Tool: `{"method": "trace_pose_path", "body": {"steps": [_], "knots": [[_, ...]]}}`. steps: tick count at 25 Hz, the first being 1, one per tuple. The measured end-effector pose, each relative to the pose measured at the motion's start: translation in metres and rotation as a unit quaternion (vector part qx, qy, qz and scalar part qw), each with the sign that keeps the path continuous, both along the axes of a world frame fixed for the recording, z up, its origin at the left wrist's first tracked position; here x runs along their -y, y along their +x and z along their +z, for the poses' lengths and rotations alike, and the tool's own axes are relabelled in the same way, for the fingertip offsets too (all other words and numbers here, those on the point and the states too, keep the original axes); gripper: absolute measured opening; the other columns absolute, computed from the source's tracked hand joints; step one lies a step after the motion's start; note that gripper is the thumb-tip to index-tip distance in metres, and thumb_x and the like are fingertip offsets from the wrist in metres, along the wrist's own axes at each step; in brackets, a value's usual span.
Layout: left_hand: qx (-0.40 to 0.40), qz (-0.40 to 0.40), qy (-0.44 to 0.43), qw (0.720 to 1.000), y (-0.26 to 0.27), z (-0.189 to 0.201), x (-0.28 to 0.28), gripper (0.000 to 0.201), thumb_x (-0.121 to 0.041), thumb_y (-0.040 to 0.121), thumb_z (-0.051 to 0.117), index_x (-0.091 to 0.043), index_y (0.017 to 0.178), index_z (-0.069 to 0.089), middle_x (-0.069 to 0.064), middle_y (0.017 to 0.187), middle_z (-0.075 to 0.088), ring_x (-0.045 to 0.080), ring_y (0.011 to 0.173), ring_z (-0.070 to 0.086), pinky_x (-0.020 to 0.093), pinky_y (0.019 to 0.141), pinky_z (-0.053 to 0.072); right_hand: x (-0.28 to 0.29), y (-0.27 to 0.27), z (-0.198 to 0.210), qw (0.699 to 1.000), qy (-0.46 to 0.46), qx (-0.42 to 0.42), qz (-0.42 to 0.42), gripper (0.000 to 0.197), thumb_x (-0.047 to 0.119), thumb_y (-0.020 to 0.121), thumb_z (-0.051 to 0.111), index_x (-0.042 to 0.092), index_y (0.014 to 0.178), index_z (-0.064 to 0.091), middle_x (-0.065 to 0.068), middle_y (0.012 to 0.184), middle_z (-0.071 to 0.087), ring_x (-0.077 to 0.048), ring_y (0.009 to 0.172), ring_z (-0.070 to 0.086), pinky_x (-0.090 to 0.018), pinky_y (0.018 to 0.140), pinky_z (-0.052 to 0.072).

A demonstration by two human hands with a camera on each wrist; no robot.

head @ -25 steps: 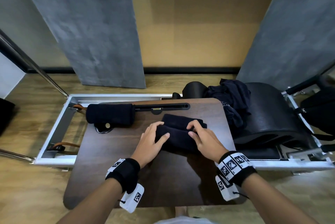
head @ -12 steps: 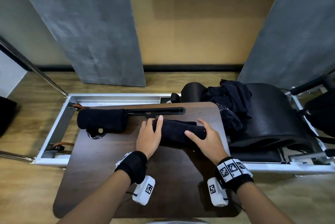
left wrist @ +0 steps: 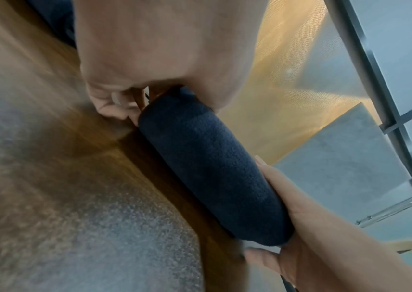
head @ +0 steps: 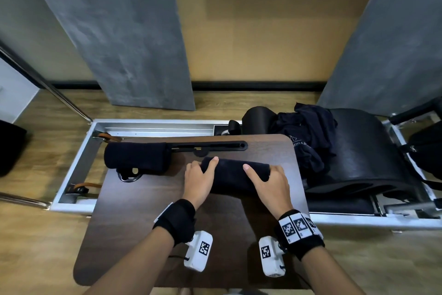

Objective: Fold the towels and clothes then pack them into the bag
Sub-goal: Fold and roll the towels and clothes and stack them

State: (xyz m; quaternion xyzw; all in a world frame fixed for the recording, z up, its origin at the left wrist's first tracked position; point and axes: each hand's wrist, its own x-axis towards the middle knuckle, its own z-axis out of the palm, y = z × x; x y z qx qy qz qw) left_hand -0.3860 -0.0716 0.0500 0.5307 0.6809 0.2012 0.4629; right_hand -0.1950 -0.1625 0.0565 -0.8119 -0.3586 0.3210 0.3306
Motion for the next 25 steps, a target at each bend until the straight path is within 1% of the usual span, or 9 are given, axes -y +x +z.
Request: {"method": "trace_pose_path", "body": {"steps": [4, 7, 10, 12, 14, 16, 19, 21, 25], "knots": [[0.075, 0.038, -0.022, 0.996, -0.013, 0.008, 0.008, 0.053, -0.063, 0.095, 0.063, -0.016, 0.118, 0.053, 0.005, 0.122, 0.064, 0.021, 0.113, 0.063, 0.047, 0.102, 0.054, 0.005, -0.017, 0.003, 0.991, 0.054, -0.115, -0.047, 0.056, 0.074, 0.075, 0.074, 0.028, 0.107, 0.067, 0.011, 0.104, 0.073, -0.006, 0.098, 0.068, -0.032, 0.088, 0.058], [0.114, 0.057, 0.009, 0.992, -0.039, 0.011, 0.013, 0.043, -0.059, 0.095, 0.067, -0.022, 0.110, 0.051, 0.004, 0.116, 0.065, 0.018, 0.106, 0.066, 0.047, 0.094, 0.060, 0.008, -0.044, 0.006, 0.980, 0.088, -0.168, -0.064, 0.047, 0.062, 0.075, 0.083, 0.026, 0.104, 0.072, 0.011, 0.099, 0.077, -0.005, 0.095, 0.072, -0.027, 0.082, 0.059], [0.099, 0.080, 0.041, 0.991, -0.077, 0.006, 0.019, 0.037, -0.061, 0.093, 0.067, -0.032, 0.104, 0.049, -0.003, 0.109, 0.066, 0.008, 0.097, 0.066, 0.029, 0.074, 0.055, 0.005, -0.080, 0.007, 0.974, 0.092, -0.197, -0.061, 0.043, 0.048, 0.075, 0.089, 0.020, 0.104, 0.073, 0.004, 0.104, 0.077, -0.013, 0.098, 0.073, -0.038, 0.089, 0.061], [0.086, 0.100, 0.058, 0.990, -0.111, 0.000, 0.021, 0.037, -0.064, 0.091, 0.067, -0.034, 0.102, 0.048, -0.005, 0.105, 0.067, 0.006, 0.094, 0.065, 0.024, 0.068, 0.048, -0.002, -0.112, 0.006, 0.975, 0.091, -0.199, -0.045, 0.041, 0.040, 0.076, 0.091, 0.016, 0.106, 0.073, -0.002, 0.108, 0.075, -0.016, 0.101, 0.072, -0.042, 0.092, 0.060], [0.084, 0.116, 0.074, 0.987, -0.147, -0.006, 0.020, 0.039, -0.067, 0.089, 0.065, -0.034, 0.102, 0.049, -0.004, 0.105, 0.067, 0.010, 0.096, 0.066, 0.027, 0.072, 0.050, -0.010, -0.146, 0.005, 0.977, 0.095, -0.188, -0.031, 0.041, 0.035, 0.078, 0.090, 0.014, 0.109, 0.073, -0.004, 0.112, 0.073, -0.015, 0.103, 0.070, -0.037, 0.093, 0.059], [0.069, 0.131, 0.084, 0.985, -0.180, -0.009, 0.015, 0.043, -0.069, 0.087, 0.063, -0.032, 0.104, 0.049, -0.001, 0.108, 0.066, 0.017, 0.101, 0.066, 0.037, 0.081, 0.055, -0.019, -0.179, 0.001, 0.978, 0.099, -0.184, -0.023, 0.045, 0.033, 0.080, 0.089, 0.013, 0.117, 0.072, -0.002, 0.117, 0.070, -0.012, 0.108, 0.067, -0.030, 0.093, 0.057], [0.032, 0.140, 0.086, 0.986, -0.220, -0.009, 0.004, 0.048, -0.072, 0.089, 0.059, -0.030, 0.110, 0.049, 0.003, 0.112, 0.064, 0.024, 0.104, 0.064, 0.051, 0.093, 0.056, -0.029, -0.217, -0.005, 0.974, 0.102, -0.200, -0.023, 0.044, 0.036, 0.085, 0.084, 0.014, 0.121, 0.072, 0.001, 0.120, 0.069, -0.013, 0.113, 0.066, -0.038, 0.101, 0.056], [0.028, 0.133, 0.078, 0.988, -0.242, -0.007, -0.003, 0.048, -0.073, 0.091, 0.056, -0.031, 0.111, 0.048, 0.003, 0.114, 0.064, 0.025, 0.105, 0.064, 0.052, 0.094, 0.056, -0.034, -0.239, -0.009, 0.969, 0.110, -0.217, -0.034, 0.039, 0.036, 0.088, 0.082, 0.015, 0.120, 0.074, 0.003, 0.120, 0.070, -0.014, 0.113, 0.067, -0.042, 0.102, 0.056], [0.050, 0.129, 0.097, 0.986, -0.265, -0.003, -0.018, 0.044, -0.060, 0.099, 0.061, -0.020, 0.113, 0.050, 0.006, 0.113, 0.064, 0.032, 0.109, 0.063, 0.055, 0.099, 0.052, -0.045, -0.270, -0.010, 0.960, 0.136, -0.236, -0.067, 0.032, 0.033, 0.088, 0.082, 0.017, 0.115, 0.077, 0.002, 0.117, 0.074, -0.012, 0.109, 0.071, -0.037, 0.099, 0.058]]}}
